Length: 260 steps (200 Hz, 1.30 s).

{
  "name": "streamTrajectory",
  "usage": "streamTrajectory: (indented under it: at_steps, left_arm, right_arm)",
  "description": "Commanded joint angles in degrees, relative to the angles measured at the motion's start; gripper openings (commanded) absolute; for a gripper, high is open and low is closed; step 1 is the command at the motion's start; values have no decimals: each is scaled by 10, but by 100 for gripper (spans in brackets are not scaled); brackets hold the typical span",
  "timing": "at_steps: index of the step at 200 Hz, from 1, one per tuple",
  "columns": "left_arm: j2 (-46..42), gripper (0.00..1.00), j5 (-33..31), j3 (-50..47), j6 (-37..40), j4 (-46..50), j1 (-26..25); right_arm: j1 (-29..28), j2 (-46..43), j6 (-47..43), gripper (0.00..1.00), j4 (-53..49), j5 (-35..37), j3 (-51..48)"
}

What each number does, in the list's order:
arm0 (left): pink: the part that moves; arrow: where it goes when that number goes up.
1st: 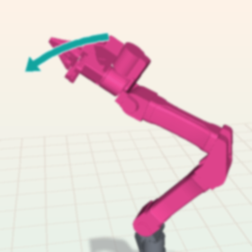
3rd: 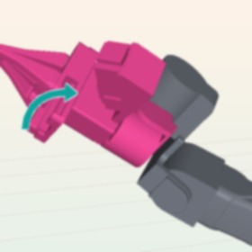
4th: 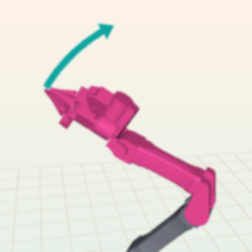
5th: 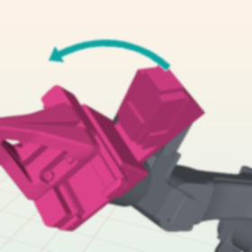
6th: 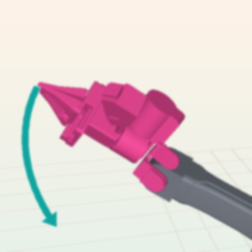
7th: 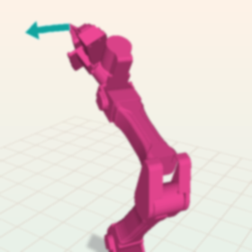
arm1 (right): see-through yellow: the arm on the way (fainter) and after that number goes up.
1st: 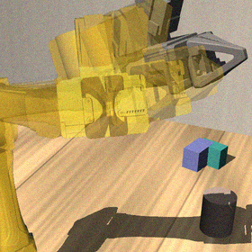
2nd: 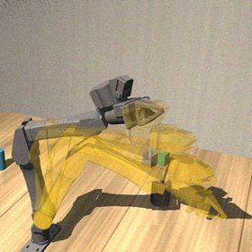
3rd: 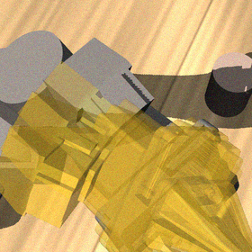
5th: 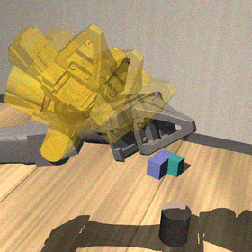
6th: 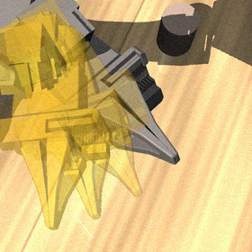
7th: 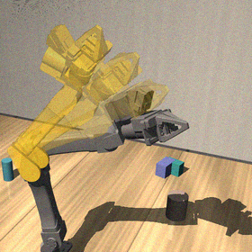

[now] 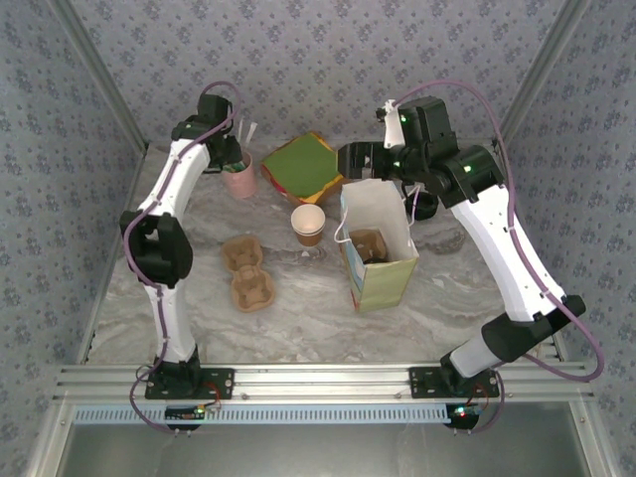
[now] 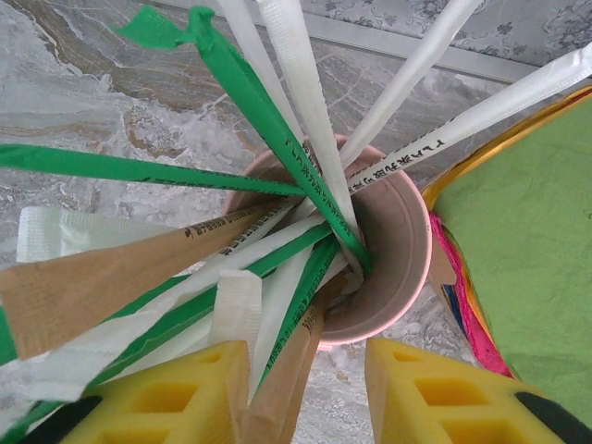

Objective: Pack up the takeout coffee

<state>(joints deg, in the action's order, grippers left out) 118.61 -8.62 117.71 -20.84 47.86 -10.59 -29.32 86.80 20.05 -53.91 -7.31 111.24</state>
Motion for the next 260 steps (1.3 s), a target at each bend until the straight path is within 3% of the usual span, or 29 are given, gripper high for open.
streamTrajectory:
  at_steps: [1,36,51,81,208,260]
  left_arm:
    - [8,31,-6,32,12,-3,2]
    - [12,19,-4,43,12,-1,2]
    - [11,7,-4,45,12,-1,2]
    - [6,0,-6,54,13,8,2]
    - [-114,0,-49,70,25,54,-36]
    - [-182,0,-69,126,47,89,-102]
  right_arm:
    - [3,5,0,100,-10,1,18]
    - [3,8,0,100,-10,0,18]
    - [3,8,0,100,-9,1,18]
    - [5,10,-2,100,-8,-1,18]
    - [13,-4,-12,100,3,-18,-3]
    - [17,-43,-11,100,12,6,-48]
